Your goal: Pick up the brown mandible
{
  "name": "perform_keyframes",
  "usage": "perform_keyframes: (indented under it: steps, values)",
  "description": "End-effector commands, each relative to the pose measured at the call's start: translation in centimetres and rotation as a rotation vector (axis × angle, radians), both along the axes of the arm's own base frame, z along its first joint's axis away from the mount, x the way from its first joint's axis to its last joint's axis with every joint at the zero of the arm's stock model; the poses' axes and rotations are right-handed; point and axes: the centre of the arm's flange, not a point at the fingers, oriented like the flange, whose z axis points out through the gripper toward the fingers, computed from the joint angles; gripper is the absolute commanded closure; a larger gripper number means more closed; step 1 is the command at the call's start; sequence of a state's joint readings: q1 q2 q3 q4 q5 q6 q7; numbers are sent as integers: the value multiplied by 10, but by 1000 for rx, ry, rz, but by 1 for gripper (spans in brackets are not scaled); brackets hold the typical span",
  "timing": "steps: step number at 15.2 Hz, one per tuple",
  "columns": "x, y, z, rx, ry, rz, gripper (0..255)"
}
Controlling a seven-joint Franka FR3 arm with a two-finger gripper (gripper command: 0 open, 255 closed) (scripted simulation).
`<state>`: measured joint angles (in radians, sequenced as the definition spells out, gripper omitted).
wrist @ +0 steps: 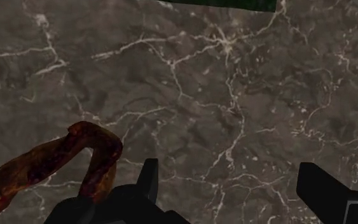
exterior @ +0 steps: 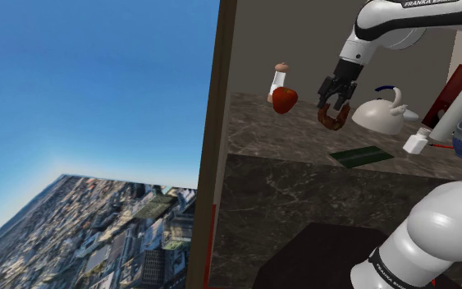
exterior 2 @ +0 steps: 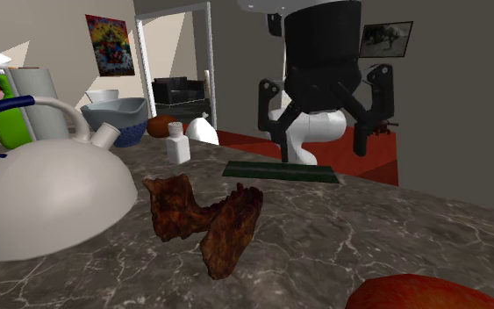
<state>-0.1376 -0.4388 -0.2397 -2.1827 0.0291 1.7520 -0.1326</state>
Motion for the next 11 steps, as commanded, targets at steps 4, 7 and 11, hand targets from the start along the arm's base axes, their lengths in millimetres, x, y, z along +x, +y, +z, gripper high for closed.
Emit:
perform_keyframes:
  steps: [4, 7, 11]
  values:
    - [20, -62, -23, 11, 22, -46, 0]
    - [31, -99, -37, 19, 35, -74, 0]
    - [35, -116, -54, 22, 41, -86, 0]
